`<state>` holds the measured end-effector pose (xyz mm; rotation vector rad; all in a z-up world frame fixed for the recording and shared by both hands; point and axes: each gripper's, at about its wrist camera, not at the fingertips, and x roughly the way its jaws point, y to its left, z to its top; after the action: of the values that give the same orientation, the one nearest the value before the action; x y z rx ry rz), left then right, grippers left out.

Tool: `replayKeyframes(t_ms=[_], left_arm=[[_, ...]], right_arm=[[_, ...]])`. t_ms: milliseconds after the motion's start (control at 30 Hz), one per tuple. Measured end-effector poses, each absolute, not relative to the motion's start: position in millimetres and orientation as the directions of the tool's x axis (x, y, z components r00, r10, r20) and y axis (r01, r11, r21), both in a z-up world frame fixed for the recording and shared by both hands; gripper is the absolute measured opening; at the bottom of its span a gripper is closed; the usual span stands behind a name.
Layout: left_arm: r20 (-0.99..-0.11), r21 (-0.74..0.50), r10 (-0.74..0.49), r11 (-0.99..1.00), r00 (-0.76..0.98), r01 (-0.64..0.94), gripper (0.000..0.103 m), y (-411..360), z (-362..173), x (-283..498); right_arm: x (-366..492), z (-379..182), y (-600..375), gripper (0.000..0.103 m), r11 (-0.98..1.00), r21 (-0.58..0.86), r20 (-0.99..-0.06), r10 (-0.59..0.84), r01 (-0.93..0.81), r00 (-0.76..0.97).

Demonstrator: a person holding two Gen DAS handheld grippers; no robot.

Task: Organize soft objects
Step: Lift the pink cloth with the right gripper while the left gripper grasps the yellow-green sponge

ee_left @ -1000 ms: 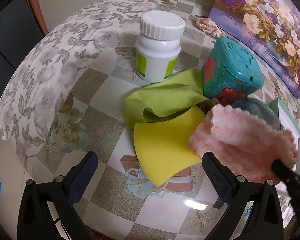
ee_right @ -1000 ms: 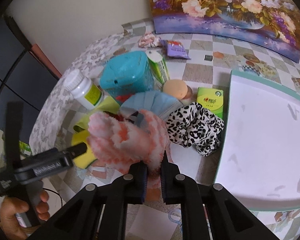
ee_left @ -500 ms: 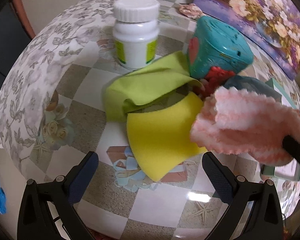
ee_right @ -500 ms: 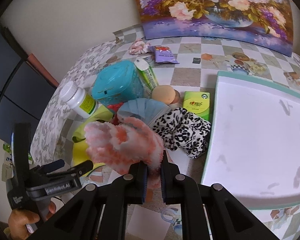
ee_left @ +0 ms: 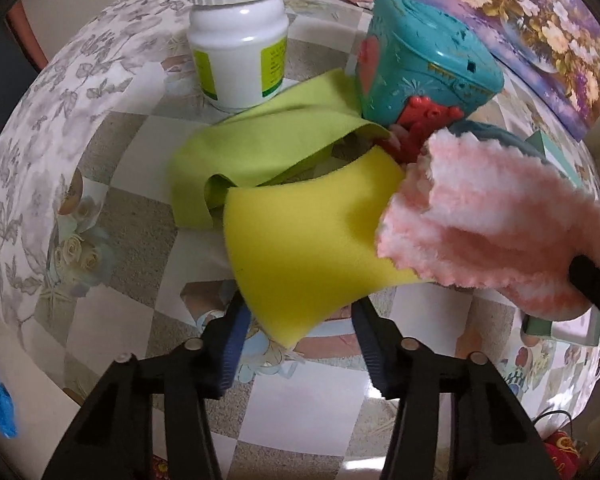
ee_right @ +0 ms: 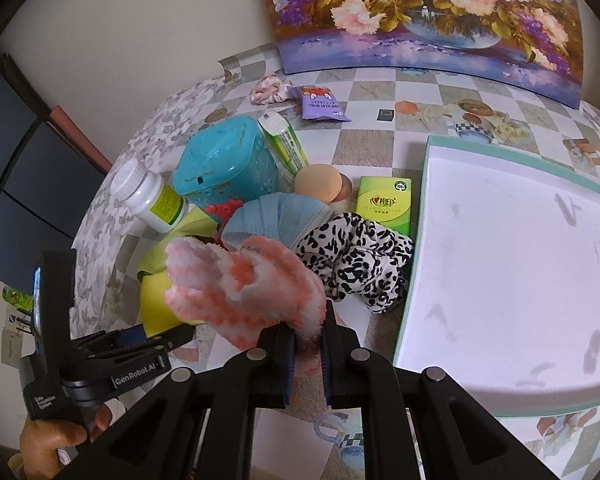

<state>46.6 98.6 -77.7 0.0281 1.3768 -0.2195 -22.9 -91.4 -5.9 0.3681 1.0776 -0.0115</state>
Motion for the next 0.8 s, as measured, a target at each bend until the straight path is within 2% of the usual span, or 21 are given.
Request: replayKeyframes(t_ms=[200,433,800], left_arm=[[-0.972,-0.124,-0.150,0.981,0.183,0.150,0.042,113,-78,48],[-0.961,-0.138,-0.166,0.981,0.221,0.140,0.040,133,-62,39],[-0.948,-0.128,-0.161,0.983,0.274,0.133,0.036,136,-39,32]], right_arm=[[-23,-6,-92,0.011,0.938,0.290,-0.864,0.172,0.188,0.474],[-29,9,-89,0.011,0.929,0.334,-0.831,0.211,0.158,0.515],[-44,47,-90,0.011,0.908,0.411,-0.724,0.272,0.081,0.633]])
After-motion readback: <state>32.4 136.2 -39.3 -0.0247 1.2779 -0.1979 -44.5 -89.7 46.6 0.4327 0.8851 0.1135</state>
